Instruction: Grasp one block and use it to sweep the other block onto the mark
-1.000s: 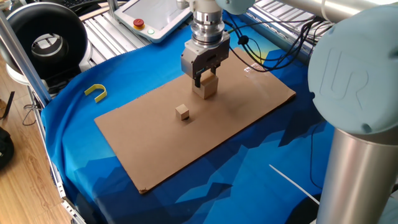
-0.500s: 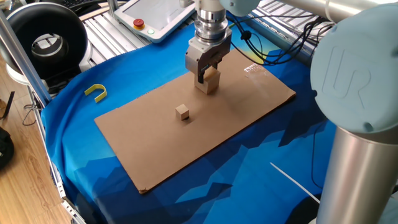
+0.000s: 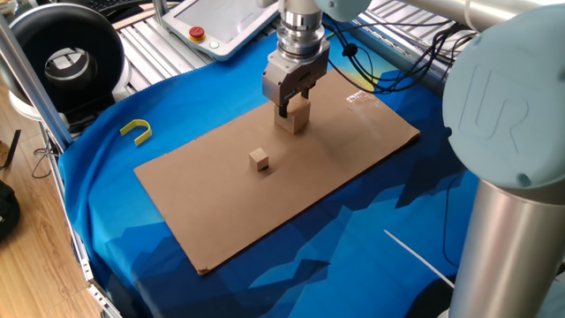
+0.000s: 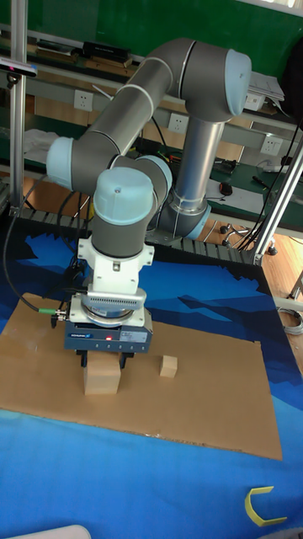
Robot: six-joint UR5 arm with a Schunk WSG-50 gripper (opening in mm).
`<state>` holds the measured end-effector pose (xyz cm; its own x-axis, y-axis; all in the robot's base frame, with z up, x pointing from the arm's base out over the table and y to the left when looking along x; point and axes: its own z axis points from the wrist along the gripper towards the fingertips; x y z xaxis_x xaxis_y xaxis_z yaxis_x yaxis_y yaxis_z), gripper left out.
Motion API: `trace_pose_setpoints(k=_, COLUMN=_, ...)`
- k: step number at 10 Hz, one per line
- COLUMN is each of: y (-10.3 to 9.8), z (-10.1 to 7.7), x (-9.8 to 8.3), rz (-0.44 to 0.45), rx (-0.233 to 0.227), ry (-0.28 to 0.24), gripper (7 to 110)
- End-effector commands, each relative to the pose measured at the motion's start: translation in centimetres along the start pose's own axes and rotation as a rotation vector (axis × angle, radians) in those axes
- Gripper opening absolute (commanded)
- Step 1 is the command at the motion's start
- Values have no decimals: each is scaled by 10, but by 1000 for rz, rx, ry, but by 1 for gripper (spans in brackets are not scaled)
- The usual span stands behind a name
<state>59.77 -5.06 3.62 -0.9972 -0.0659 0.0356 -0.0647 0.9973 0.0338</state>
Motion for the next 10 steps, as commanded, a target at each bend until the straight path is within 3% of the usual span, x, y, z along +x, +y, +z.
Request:
trace_pose_setpoints(k=1, y=-1, z=1, x=4, rz=21, rx=-4, ry=16, gripper=66)
trace_pose_setpoints(k=4, y=8, z=-4, x=7, rz=1, rx=-40, ry=25, gripper=66)
trace_pose_setpoints(k=5, y=8, z=-6, x=8, rz=-13, rx=-40, ry=25, gripper=88)
trace_pose_setpoints(k=6, y=-1, z=-9, x=7, rz=-54, rx=-9, ry=18, gripper=88)
trace_pose_setpoints(k=7, y=0, z=-13, x=4, rz=-69, rx=-10, ry=7, gripper=88)
trace_pose_setpoints(k=9, y=-7, z=-29, x=3, rz=-72, rx=28, ry=10, gripper=88)
trace_pose_setpoints(k=10, y=0, z=-40, x=2, rz=-49, rx=6, ry=6, gripper=88)
